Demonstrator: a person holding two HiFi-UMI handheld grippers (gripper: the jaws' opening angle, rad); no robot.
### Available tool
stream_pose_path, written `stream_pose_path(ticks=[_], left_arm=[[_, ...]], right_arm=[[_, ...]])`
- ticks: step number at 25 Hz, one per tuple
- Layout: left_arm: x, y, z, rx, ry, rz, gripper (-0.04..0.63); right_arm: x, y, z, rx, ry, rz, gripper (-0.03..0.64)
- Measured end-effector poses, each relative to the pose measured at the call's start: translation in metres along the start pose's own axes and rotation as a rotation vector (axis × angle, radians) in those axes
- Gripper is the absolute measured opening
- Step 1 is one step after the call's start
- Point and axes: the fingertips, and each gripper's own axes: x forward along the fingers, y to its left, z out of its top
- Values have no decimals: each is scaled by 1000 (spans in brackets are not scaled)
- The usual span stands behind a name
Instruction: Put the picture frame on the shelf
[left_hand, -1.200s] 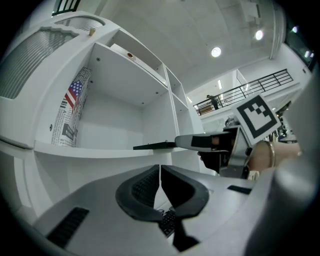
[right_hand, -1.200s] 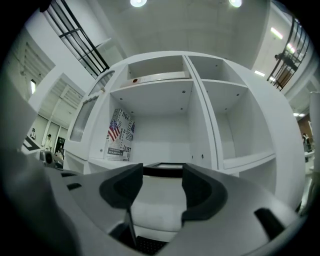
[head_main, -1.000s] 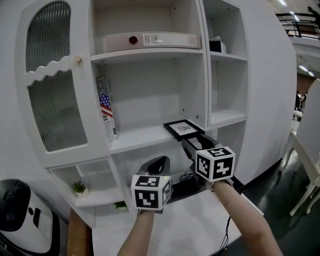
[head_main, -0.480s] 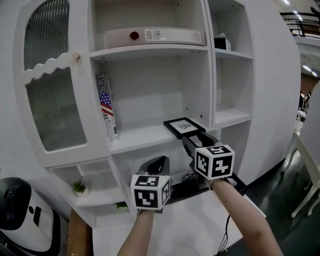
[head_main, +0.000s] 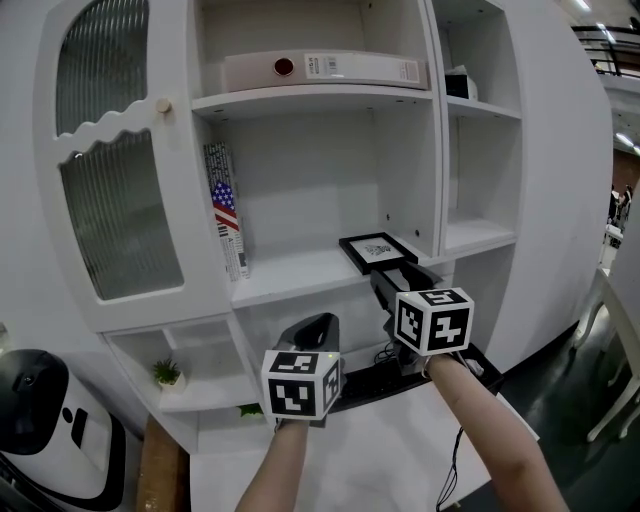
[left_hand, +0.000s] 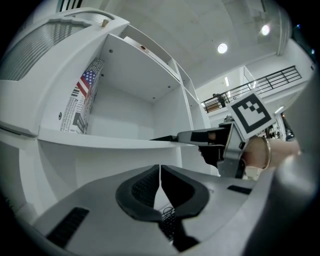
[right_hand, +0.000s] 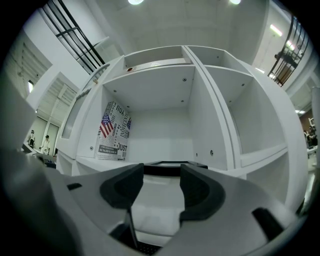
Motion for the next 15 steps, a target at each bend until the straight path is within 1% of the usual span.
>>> stream_pose_path(ticks=[3,7,11,15], left_arm=[[0,2,-1,-4,2,0,20],[0,1,-2,-8,3,-8,20],[-2,-4,-2,-9,-3,-17,20],[-6,-9,2,-1,-20,-25,20]], right_arm=[[0,-2,2,1,-4,-3,224],[2,-2,-2,21,1,23,224],[-14,7,7,34,-47,52,224],[-38,24,4,50,-73,95,215]])
